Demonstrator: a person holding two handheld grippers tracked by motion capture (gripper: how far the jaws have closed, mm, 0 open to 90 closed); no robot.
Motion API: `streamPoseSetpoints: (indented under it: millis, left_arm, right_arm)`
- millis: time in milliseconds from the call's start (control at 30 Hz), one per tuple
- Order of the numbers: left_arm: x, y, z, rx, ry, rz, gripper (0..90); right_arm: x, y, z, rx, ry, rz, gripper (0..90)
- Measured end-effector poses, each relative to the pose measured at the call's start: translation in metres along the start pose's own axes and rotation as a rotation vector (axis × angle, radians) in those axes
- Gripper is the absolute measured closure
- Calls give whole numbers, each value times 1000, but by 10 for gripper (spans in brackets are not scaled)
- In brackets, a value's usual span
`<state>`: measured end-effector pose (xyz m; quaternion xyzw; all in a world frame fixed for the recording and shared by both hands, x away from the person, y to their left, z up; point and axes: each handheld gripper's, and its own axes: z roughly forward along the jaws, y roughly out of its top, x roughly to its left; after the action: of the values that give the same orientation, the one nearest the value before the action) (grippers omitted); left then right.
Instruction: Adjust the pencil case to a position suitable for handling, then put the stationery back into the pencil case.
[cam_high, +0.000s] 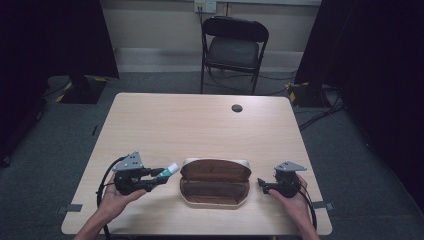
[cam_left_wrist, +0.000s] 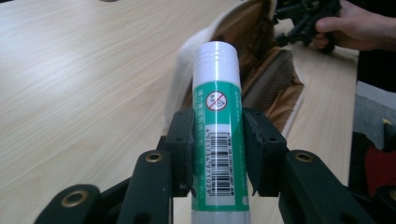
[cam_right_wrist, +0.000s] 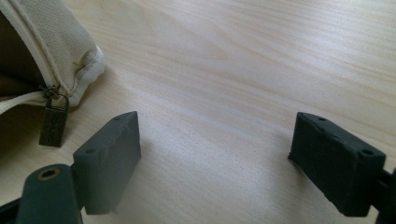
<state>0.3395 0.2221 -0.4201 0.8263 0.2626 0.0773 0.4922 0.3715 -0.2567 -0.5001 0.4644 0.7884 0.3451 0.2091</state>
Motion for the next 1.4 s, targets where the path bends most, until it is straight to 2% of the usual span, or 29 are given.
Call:
streamPoseSetpoints:
  millis: [67, 100, 333, 533, 867, 900, 1033, 1233, 1400]
  left_arm:
    - [-3, 1, 2, 0, -9, 2, 660]
    - [-8, 4, 6, 4, -25, 18, 660]
    - [-15, 15, 13, 16, -31, 45, 660]
    - [-22, 28, 18, -8, -48, 67, 660]
    - [-30, 42, 37, 27, -79, 110, 659]
    - [-30, 45, 41, 32, -95, 114, 660]
    - [-30, 46, 50, 38, -100, 104, 659]
    - [-33, 48, 59, 46, -103, 113, 659]
    - [-34, 49, 66, 73, -83, 119, 659]
  right_arm:
    - [0, 0, 0, 0, -1, 0, 151]
    - [0, 0, 0, 1, 0, 2, 151]
    - [0, 0, 0, 0, 0, 1, 152]
    - [0, 0, 0, 0, 0, 1, 152]
    - [0, 1, 1, 0, 1, 0, 148]
    - [0, 1, 1, 0, 1, 0, 148]
    - [0, 1, 1, 0, 0, 0, 149]
    - [0, 1, 1, 0, 1, 0, 148]
    - [0, 1, 1, 1, 3, -1, 148]
